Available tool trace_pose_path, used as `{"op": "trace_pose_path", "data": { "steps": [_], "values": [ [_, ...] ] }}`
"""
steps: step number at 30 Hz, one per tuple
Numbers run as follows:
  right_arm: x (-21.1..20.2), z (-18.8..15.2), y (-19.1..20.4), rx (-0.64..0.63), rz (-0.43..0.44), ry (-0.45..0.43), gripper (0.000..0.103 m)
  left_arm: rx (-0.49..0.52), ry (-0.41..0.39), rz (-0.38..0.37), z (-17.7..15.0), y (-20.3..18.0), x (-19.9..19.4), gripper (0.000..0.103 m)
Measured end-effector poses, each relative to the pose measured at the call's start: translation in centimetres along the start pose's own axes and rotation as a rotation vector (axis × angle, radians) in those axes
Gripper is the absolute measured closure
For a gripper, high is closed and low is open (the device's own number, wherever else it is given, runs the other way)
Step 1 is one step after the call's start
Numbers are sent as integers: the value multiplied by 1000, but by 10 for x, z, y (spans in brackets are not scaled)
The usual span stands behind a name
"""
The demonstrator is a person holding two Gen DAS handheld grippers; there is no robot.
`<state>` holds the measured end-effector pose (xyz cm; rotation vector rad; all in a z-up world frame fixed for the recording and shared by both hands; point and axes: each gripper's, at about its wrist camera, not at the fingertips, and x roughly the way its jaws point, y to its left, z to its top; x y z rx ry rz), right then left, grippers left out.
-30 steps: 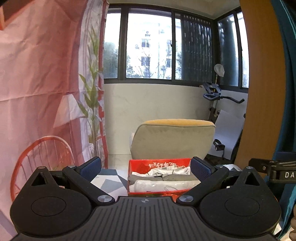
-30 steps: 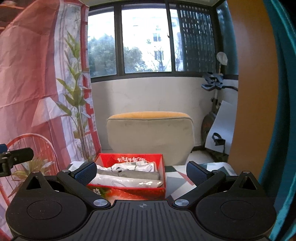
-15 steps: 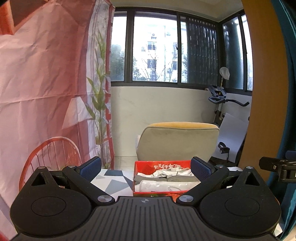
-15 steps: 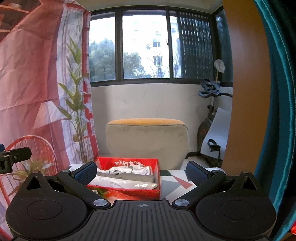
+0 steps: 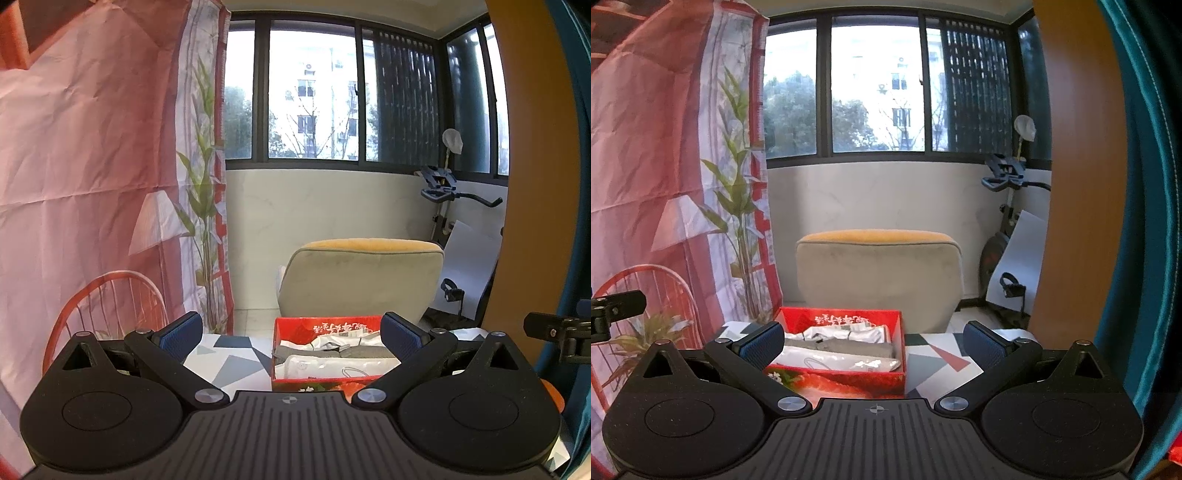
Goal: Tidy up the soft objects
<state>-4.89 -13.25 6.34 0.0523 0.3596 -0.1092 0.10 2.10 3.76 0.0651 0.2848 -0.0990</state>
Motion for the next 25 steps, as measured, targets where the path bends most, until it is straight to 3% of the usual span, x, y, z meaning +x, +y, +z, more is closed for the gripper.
{"op": "trace_pose_path", "data": {
  "steps": [25],
  "values": [
    [6,-7,0,1,-39,16,0,2,17,4,0,-1,3,0]
  ]
}}
